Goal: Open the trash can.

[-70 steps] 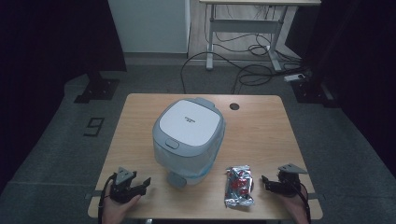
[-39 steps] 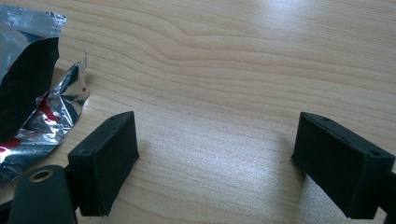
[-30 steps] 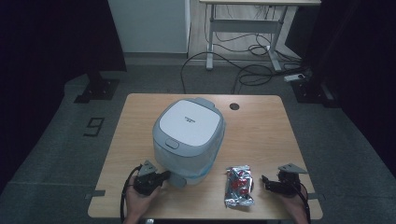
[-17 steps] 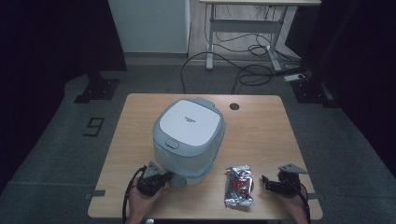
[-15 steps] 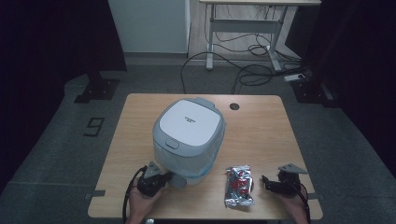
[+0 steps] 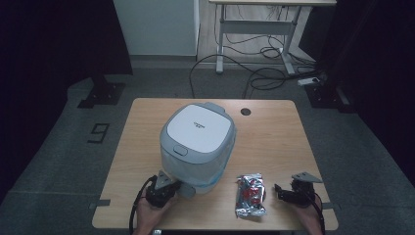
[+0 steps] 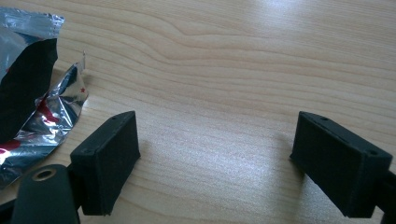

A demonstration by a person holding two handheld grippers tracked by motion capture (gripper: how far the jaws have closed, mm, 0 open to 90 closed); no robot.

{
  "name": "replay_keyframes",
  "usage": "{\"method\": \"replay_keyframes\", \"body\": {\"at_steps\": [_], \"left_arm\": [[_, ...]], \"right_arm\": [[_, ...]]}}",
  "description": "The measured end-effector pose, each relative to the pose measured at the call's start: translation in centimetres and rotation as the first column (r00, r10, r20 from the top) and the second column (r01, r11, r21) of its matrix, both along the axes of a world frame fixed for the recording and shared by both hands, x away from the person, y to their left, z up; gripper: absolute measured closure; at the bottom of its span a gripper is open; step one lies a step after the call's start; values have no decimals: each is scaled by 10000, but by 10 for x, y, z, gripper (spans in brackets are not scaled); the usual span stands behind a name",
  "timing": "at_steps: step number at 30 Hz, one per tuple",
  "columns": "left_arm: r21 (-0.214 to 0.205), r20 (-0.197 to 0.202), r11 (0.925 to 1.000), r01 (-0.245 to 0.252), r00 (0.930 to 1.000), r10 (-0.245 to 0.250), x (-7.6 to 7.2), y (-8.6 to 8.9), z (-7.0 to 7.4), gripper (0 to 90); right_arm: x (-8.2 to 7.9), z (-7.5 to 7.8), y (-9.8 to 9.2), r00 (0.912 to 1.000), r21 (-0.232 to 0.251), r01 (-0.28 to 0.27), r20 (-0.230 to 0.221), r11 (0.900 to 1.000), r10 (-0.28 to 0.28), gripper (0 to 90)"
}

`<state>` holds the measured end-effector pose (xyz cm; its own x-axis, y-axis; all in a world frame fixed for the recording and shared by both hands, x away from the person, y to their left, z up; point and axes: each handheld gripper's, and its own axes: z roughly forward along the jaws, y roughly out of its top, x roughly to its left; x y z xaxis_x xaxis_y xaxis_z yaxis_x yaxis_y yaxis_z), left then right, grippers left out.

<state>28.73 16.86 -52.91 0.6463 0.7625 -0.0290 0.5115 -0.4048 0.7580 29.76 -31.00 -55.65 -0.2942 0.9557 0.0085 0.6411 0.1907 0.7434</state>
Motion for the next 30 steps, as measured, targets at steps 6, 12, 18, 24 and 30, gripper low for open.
{"method": "replay_keyframes", "body": {"at_steps": [6, 12, 18, 24, 30], "left_arm": [[368, 224, 9993, -83, 9997, 75, -2, -4, -2, 900], [778, 267, 9970, -45, 9996, 24, -2, -8, -6, 900], [718, 133, 9974, -8, 9999, -2, -1, -7, -8, 900], [584, 63, 9983, 9, 10000, -13, 0, -6, -8, 900], [577, 78, 9983, 14, 10000, -18, 0, -6, -8, 900]], "right_arm": [[-1, 0, 0, 10000, 11, 39, -2, 10000, -39, 148], [-2, 0, 0, 10000, 5, 48, 10, 10000, -48, 150], [-2, 0, 0, 10000, -3, 41, 13, 10000, -41, 150], [-2, 0, 0, 10000, 0, 47, 15, 10000, -47, 151], [-2, 0, 0, 10000, 1, 47, 17, 10000, -47, 151]]}}
